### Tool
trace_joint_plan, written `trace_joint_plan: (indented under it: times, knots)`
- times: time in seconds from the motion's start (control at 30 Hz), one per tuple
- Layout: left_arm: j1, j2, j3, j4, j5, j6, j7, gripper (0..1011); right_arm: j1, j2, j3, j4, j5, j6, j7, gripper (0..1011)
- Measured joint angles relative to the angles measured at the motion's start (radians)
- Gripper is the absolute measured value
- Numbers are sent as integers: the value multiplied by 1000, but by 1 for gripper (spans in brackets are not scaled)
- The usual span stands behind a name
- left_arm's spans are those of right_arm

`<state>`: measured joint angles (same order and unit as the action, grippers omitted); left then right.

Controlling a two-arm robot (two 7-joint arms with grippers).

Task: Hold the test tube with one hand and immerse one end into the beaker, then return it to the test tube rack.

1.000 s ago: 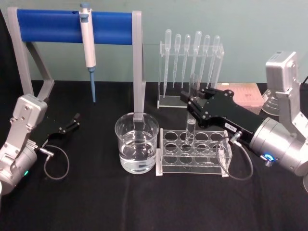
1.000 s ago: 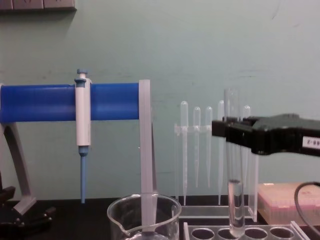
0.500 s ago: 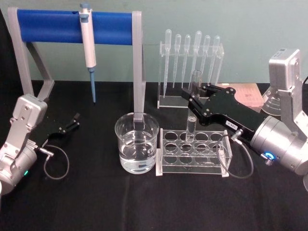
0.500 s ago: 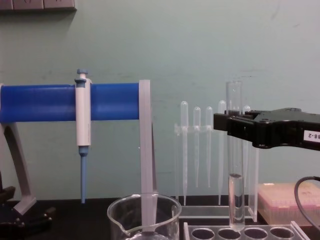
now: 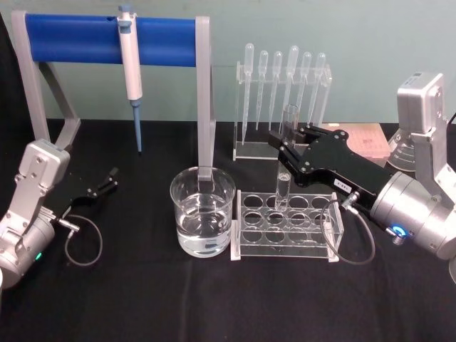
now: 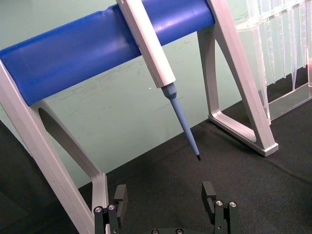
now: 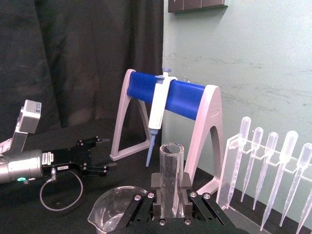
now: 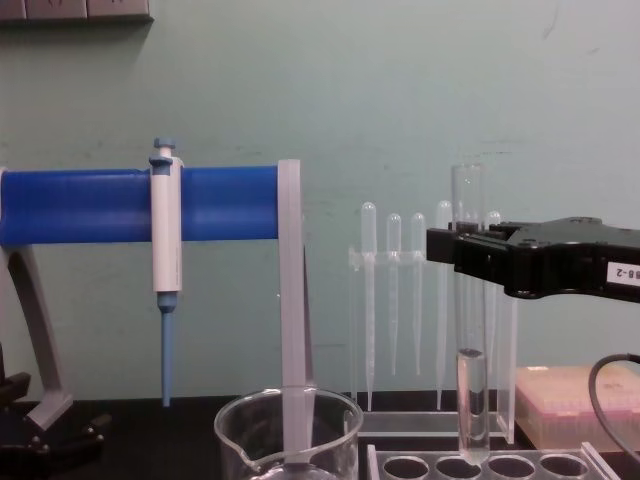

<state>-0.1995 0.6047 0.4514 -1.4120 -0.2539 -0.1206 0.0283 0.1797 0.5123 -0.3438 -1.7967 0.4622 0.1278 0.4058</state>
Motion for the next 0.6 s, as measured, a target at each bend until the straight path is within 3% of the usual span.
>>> trace_joint_plan:
  times: [0.6]
  knots:
    - [0, 0, 0, 0, 0, 0, 0, 1000, 0, 0, 0, 0, -1, 1, 1, 225]
